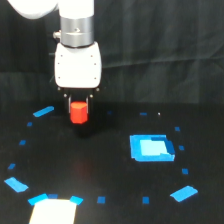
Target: Pick up the red object from the table
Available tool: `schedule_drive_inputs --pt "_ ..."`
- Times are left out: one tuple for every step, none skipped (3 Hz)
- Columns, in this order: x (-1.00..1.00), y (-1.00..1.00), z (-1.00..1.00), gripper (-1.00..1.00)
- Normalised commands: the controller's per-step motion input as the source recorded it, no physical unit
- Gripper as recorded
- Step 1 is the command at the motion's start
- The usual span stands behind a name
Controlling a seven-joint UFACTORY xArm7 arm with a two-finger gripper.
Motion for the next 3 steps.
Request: schedule_drive_inputs --pt "-0.24 -1.00 1.00 -0.49" --pt "-0.37 -1.00 1.00 -0.92" --pt "-0.28 -1.00 1.00 -1.00"
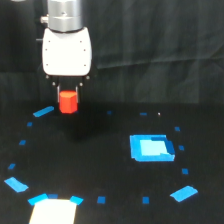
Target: Pick up the red object from the table
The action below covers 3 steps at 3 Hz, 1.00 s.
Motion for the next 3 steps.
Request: schedule_drive_inputs --pt "0.37 -0.16 0.56 -1.00" --pt "0.33 0.93 0.88 -0.65" --pt "0.38 1.00 0.64 -0.87"
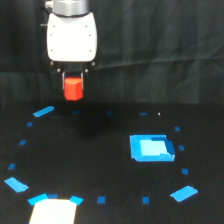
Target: Pick up the red object from the table
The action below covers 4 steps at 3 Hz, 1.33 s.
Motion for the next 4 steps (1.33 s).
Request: schedule_drive_inputs --pt "0.31 0.75 0.23 -0.87" --pt "0.08 -0.33 -0.66 -1.00" --pt "0.15 -0.12 -1.00 -1.00" --pt "0.11 -0.19 -0.36 -0.97"
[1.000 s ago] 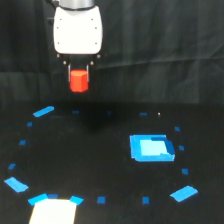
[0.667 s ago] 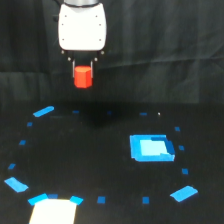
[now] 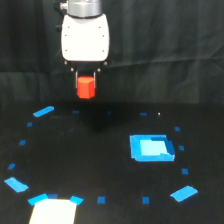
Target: Pick up the red object from the table
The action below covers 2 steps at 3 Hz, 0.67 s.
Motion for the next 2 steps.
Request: schedule_drive_inputs --pt "0.60 -0.28 0.37 -0.89" --pt "0.11 0.27 0.65 -0.97"
